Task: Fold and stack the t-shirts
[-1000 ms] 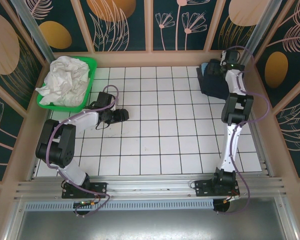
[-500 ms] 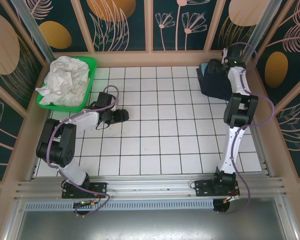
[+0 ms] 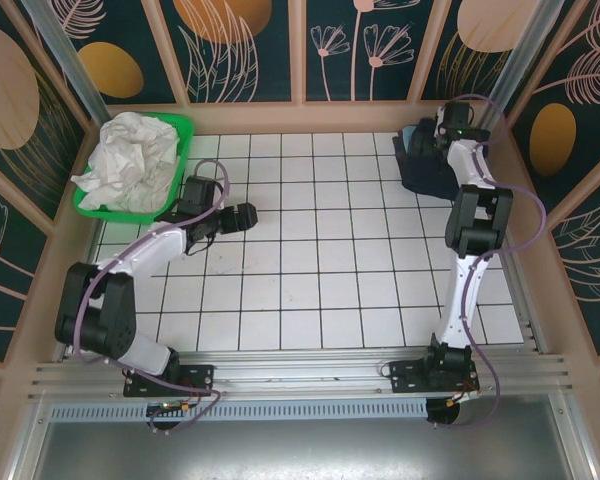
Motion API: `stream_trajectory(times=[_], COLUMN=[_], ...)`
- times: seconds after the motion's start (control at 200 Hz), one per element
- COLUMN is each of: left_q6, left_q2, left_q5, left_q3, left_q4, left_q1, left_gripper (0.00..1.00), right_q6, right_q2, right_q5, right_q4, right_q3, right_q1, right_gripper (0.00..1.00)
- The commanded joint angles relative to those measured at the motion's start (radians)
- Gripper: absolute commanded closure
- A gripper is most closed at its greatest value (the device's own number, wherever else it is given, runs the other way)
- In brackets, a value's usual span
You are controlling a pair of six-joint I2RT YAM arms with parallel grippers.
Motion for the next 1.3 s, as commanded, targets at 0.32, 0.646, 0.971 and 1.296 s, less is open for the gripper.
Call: stream_trajectory(times=[0.32, 0.646, 0.971, 1.296], left_q6=[0.157, 0.396, 0.335, 0.347], left_q2=[-0.549, -0.544, -0.239, -0.001], left_q5=[-0.572, -0.838, -0.651, -0.516], left_q3=[-0.325, -0.679, -0.717, -0.692], left_q4=[0.336, 0.778, 1.118, 1.42], left_q1=[0.007, 0.011, 0.131, 0.225], left_gripper=[0.02, 0.01, 0.01, 0.01], right_q6=[0.135, 0.06, 0.144, 0.129], right_q2=[-0.856, -1.321, -1.02, -0.965], right_q5=[0.034, 0.142, 0.021, -0.098], right_q4=[0.654, 1.412, 1.612, 1.523], right_q3=[-1.078, -1.9, -1.882, -1.799], right_q1=[0.052, 0.058, -0.092, -0.111], right_gripper=[0.01, 0.01, 0.01, 0.01])
